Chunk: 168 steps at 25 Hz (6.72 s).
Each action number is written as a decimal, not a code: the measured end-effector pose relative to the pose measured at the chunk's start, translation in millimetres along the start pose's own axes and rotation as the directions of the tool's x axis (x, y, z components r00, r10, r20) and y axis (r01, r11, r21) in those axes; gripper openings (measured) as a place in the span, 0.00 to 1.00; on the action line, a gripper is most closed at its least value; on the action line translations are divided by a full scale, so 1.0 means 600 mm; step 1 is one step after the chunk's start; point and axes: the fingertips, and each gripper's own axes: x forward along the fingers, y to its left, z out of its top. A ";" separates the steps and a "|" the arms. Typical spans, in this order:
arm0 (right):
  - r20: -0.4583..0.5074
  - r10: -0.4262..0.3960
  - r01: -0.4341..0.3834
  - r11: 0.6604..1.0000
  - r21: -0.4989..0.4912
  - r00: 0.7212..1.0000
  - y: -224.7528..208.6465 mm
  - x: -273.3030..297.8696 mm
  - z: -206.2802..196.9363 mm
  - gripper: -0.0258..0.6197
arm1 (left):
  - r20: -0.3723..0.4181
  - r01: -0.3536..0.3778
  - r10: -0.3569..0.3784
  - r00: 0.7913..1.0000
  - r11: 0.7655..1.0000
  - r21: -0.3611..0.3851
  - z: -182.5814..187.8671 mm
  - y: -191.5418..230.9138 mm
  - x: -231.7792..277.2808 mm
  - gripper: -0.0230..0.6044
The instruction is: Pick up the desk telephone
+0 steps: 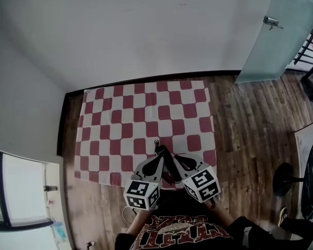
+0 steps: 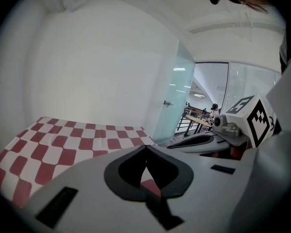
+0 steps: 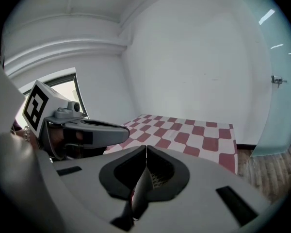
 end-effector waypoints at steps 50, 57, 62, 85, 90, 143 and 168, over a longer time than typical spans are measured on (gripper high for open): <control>-0.241 -0.245 0.279 0.953 0.116 0.939 0.007 0.117 -0.138 0.07 | -0.163 0.276 -0.269 0.949 0.961 0.022 -0.056 0.087 -0.016 0.05; -0.256 -0.223 0.257 0.960 0.109 0.941 0.002 0.128 -0.146 0.07 | -0.153 0.270 -0.266 0.952 0.963 0.008 -0.056 0.087 -0.014 0.05; -0.275 -0.225 0.252 0.965 0.068 0.935 0.001 0.132 -0.151 0.07 | -0.146 0.260 -0.257 0.955 0.965 0.007 -0.053 0.088 -0.012 0.05; -0.332 -0.200 0.209 0.978 -0.010 0.922 0.011 0.154 -0.168 0.44 | -0.154 0.234 -0.232 0.960 0.972 -0.002 -0.062 0.099 -0.015 0.05; -0.365 -0.196 0.204 0.979 -0.019 0.910 0.007 0.162 -0.183 0.45 | -0.147 0.212 -0.211 0.966 0.977 -0.004 -0.060 0.110 -0.022 0.05; -0.449 -0.148 0.177 0.984 0.024 0.881 -0.018 0.224 -0.236 0.48 | -0.158 0.173 -0.176 0.971 0.984 -0.037 -0.078 0.152 -0.030 0.05; -0.446 -0.104 0.150 0.986 0.070 0.889 -0.005 0.192 -0.206 0.48 | -0.192 0.231 -0.235 0.953 0.972 -0.047 -0.090 0.129 0.003 0.05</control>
